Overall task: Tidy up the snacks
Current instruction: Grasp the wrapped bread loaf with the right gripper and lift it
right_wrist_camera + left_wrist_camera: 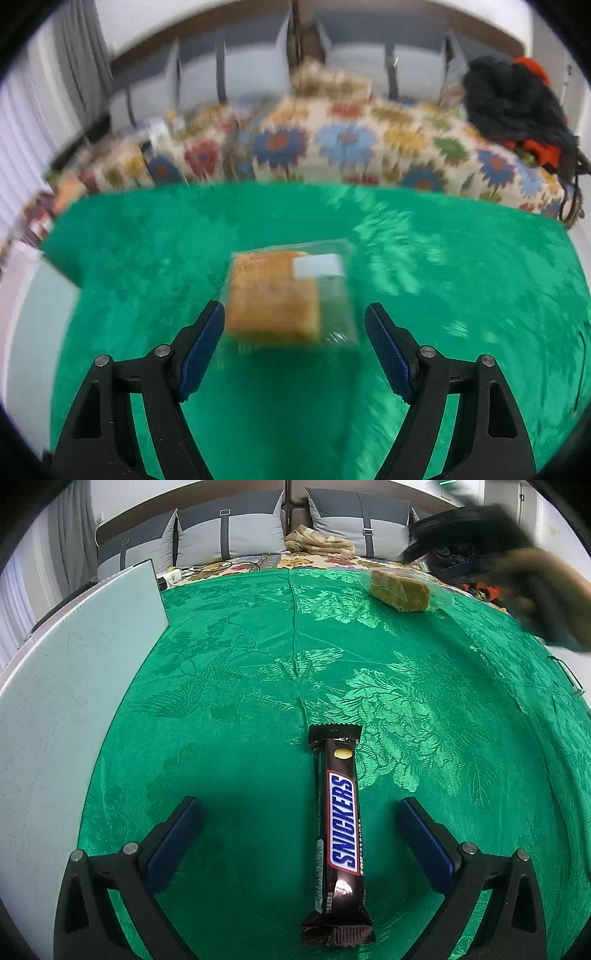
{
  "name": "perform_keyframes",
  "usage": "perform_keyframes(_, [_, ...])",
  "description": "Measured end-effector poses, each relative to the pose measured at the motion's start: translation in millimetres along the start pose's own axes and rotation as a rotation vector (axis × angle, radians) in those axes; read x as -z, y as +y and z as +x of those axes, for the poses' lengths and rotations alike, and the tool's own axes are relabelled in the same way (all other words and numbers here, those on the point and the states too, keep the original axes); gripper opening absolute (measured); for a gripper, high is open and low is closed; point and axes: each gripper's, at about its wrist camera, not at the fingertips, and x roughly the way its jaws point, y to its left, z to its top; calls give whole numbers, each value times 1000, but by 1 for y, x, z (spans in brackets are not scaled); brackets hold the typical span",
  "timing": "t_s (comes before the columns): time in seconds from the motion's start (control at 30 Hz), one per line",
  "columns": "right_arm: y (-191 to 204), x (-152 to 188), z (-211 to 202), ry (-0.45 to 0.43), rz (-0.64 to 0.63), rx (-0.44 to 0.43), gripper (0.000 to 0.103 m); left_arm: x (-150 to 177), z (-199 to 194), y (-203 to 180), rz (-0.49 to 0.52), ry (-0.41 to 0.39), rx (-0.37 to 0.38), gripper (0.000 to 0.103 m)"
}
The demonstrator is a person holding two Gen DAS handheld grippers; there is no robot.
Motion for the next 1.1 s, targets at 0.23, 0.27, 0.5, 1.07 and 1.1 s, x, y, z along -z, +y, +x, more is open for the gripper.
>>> perform_keyframes(0.23, [41,3,72,131,-172,239,85,0,0,0,0,0,0,103])
perform_keyframes(0.27, [40,8,68,113,-175,234,81,-1,0,0,0,0,0,103])
perform_keyframes(0.5, [24,59,-17,-34,-162,150,77,0,0,0,0,0,0,103])
perform_keyframes(1.07, [-20,290,-154,-253,-34,13,78,0,0,0,0,0,0,103])
perform_keyframes(1.1, [-25,287,-157,-267,-13,-24,78,0,0,0,0,0,0,103])
